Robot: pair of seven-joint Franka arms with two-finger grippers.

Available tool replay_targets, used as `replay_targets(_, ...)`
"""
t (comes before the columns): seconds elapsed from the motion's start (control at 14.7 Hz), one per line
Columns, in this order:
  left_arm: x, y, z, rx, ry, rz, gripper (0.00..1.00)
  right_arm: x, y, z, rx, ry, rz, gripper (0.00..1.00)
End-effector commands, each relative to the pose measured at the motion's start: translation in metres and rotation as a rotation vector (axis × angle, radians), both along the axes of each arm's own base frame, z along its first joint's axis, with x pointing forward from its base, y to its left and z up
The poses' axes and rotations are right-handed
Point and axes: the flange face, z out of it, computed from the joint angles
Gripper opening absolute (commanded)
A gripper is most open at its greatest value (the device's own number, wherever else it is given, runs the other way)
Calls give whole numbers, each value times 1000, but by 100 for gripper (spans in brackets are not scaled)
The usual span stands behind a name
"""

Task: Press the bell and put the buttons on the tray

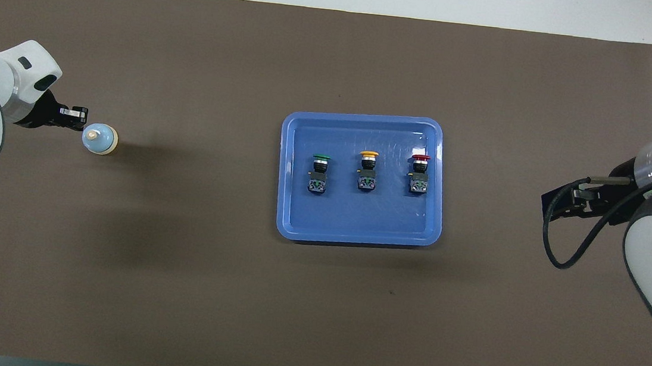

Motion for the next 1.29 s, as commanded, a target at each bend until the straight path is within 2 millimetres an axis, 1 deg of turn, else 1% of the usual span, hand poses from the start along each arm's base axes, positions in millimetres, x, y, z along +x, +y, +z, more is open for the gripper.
replay_targets(0.0,4,3,-14,18,-14,-20,0,0,-6,4,-3,-14,10,100)
replay_targets(0.14,3,3,-18,18,-14,-19,0,1,-14,9,-4,-29,-8,100)
replay_targets(0.27,0,3,-25,17,-14,-18,0,0,-41,21,-3,-26,-54,100)
replay_targets(0.34,-3,2,-32,17,-7,-19,0,-2,-49,29,2,-16,-66,100)
replay_targets(0.41,-4,2,-36,17,-8,-18,0,-5,-51,41,5,-17,-56,100)
replay_targets(0.54,-9,1,-47,17,-14,-20,0,-8,-52,40,1,-13,-49,100)
replay_targets(0.61,-10,2,-48,17,-16,-18,0,-9,-52,40,3,-12,-48,100)
replay_targets(0.75,-9,2,-48,17,-16,-18,0,-9,-50,40,3,-11,-43,100)
replay_targets(0.82,-8,4,-44,17,-8,-15,0,-9,-50,40,3,-11,-43,100)
replay_targets(0.88,-4,6,-35,16,1,-12,0,-9,-49,40,3,-11,-42,100)
replay_targets(0.95,-1,7,-18,15,19,-12,0,-9,-50,40,3,-11,-43,100)
replay_targets(1.02,2,7,2,15,44,-12,0,-9,-50,40,3,-11,-43,100)
replay_targets(1.09,2,7,26,15,55,-11,0,-9,-50,40,2,-11,-43,100)
replay_targets(1.22,-7,8,71,18,67,-8,0,-9,-50,40,3,-11,-43,100)
